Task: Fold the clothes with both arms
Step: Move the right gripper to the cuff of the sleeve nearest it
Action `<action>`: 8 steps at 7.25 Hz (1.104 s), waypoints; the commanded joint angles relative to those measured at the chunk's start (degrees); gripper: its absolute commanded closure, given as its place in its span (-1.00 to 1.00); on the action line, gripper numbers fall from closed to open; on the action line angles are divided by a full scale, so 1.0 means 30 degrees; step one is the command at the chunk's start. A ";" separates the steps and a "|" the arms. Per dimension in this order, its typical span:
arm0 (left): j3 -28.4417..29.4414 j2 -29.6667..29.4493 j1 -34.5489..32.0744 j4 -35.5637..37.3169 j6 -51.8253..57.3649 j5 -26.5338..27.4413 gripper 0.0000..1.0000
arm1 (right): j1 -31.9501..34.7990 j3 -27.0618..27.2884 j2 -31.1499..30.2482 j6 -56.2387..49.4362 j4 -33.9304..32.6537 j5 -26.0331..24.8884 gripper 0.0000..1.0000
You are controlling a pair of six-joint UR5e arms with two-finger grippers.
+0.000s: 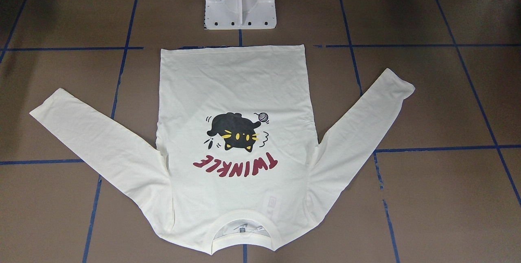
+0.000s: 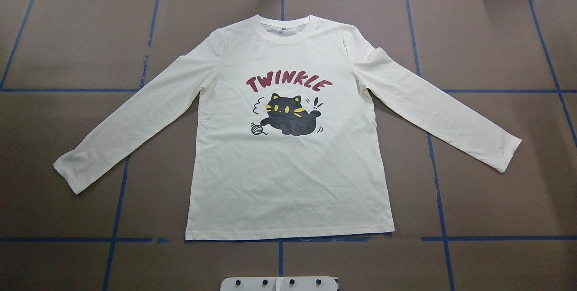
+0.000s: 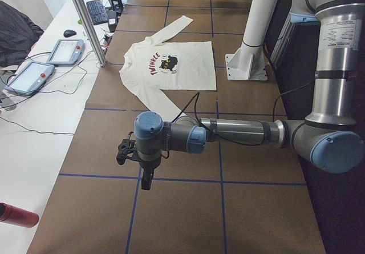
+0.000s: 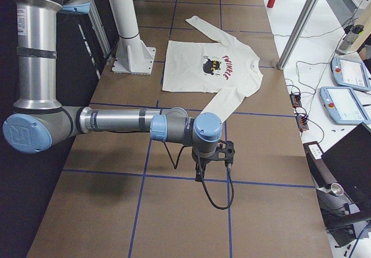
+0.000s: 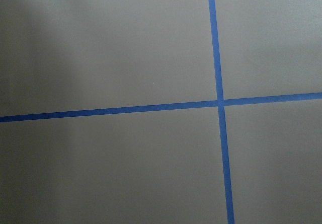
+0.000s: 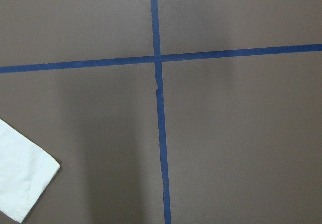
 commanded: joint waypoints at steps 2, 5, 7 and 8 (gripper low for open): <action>-0.0140 -0.0117 0.0000 -0.0095 0.0000 -0.0032 -1.00 | 0.0000 0.0023 0.0678 0.0364 0.0000 0.0047 -1.00; -0.0375 -0.0410 0.0261 -0.3006 -0.0087 -0.0062 -1.00 | -0.0845 0.0167 0.2179 0.0336 0.0085 0.0482 -1.00; -0.0288 -0.0090 0.0938 -0.4313 -0.0146 -0.1166 -1.00 | -0.2451 0.0052 0.1479 0.2918 0.3608 0.0663 -1.00; -0.0344 -0.0089 0.0938 -0.4402 -0.0146 -0.1726 -1.00 | -0.4317 -0.0064 0.1125 0.7323 0.6591 0.0228 -1.00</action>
